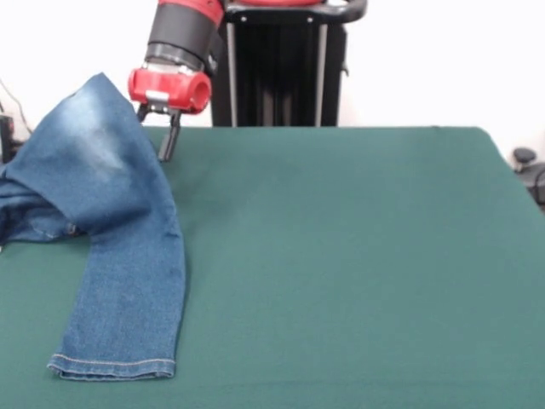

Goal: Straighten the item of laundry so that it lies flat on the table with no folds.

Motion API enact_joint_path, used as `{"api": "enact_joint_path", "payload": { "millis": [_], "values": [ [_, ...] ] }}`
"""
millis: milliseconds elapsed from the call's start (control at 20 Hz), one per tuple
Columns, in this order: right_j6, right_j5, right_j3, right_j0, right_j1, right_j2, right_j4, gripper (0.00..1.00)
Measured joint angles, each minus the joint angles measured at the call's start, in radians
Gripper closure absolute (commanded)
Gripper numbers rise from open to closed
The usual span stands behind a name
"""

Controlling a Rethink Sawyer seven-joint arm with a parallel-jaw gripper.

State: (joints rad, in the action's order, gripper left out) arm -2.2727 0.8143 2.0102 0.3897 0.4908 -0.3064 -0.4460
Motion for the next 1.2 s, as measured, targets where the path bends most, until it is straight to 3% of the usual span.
{"api": "enact_joint_path", "payload": {
  "millis": [450, 1200],
  "values": [
    [0.000, 0.000, 0.001, 0.000, 0.108, 0.000, -0.014, 0.00],
    [0.000, -0.001, 0.003, -0.004, 0.129, 0.000, -0.014, 0.00]
  ]
}}
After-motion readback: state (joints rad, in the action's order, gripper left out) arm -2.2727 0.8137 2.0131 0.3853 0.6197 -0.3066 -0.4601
